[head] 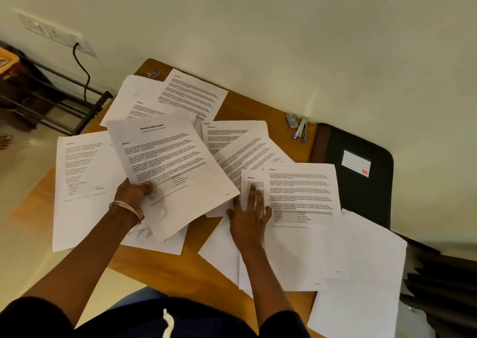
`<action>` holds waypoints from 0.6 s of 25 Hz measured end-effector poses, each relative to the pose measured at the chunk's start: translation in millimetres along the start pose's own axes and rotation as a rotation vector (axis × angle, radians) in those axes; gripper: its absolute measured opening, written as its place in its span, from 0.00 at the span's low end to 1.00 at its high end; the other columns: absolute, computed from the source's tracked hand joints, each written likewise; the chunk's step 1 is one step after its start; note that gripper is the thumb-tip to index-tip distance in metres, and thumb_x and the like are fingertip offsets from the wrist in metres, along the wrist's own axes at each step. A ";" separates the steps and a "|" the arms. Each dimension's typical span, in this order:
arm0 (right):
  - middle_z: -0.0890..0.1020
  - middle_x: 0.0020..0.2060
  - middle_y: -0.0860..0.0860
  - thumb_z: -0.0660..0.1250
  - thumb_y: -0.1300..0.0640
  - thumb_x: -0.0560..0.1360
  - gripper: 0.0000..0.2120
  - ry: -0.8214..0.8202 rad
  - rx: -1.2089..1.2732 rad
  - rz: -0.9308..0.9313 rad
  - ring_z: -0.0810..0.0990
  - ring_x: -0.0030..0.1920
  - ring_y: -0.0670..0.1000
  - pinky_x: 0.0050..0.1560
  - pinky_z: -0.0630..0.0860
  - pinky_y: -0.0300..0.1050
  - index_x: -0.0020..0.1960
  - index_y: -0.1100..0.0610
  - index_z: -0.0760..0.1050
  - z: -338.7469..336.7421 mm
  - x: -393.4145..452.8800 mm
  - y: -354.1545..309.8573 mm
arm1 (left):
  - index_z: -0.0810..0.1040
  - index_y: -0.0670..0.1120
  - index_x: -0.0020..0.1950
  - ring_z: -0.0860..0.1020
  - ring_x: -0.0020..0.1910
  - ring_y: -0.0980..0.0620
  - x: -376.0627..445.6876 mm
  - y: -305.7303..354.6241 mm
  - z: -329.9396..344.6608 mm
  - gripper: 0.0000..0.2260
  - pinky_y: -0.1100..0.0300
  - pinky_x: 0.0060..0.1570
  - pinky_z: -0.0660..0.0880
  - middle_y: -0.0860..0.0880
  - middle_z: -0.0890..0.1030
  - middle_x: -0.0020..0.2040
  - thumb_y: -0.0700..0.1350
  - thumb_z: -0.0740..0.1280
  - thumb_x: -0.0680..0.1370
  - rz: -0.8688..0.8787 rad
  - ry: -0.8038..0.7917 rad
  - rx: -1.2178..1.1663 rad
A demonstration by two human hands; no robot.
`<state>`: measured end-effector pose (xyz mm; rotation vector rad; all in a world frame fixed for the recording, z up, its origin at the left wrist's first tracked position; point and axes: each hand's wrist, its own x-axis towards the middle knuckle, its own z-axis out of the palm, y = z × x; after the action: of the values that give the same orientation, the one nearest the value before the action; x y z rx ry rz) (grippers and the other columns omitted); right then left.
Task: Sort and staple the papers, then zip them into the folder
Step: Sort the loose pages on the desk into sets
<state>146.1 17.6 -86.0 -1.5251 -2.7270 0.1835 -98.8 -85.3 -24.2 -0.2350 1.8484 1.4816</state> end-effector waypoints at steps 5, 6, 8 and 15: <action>0.66 0.72 0.61 0.72 0.43 0.69 0.31 0.009 0.041 0.028 0.58 0.71 0.62 0.59 0.66 0.70 0.70 0.48 0.69 -3.4 -9.2 20.7 | 0.73 0.43 0.64 0.76 0.55 0.40 -9.7 -14.4 -4.5 0.18 0.41 0.58 0.72 0.41 0.77 0.61 0.32 0.65 0.75 -0.005 -0.022 0.045; 0.66 0.71 0.61 0.73 0.44 0.69 0.33 0.026 0.055 0.062 0.59 0.71 0.62 0.60 0.66 0.69 0.71 0.49 0.68 -5.2 -11.1 26.6 | 0.74 0.43 0.64 0.76 0.56 0.39 -11.4 -17.0 -6.1 0.18 0.41 0.59 0.72 0.41 0.77 0.61 0.32 0.65 0.75 0.001 -0.020 0.051; 0.65 0.72 0.60 0.72 0.48 0.71 0.34 0.043 0.115 0.102 0.58 0.72 0.62 0.62 0.64 0.70 0.74 0.49 0.63 -5.7 -17.8 34.7 | 0.74 0.42 0.64 0.76 0.56 0.40 -17.0 -19.1 -8.4 0.18 0.43 0.59 0.72 0.43 0.77 0.59 0.31 0.65 0.75 0.018 -0.037 0.072; 0.47 0.77 0.54 0.59 0.50 0.79 0.32 -0.120 0.180 0.035 0.46 0.77 0.58 0.70 0.52 0.65 0.78 0.48 0.47 -0.5 -30.7 42.6 | 0.72 0.38 0.64 0.76 0.57 0.39 -41.3 -26.7 -8.7 0.16 0.45 0.58 0.72 0.40 0.77 0.59 0.31 0.61 0.77 0.064 -0.311 0.090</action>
<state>198.5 13.6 -88.7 -1.5601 -2.6852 0.5217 -58.3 -113.8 -17.7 0.0951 1.6767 1.3859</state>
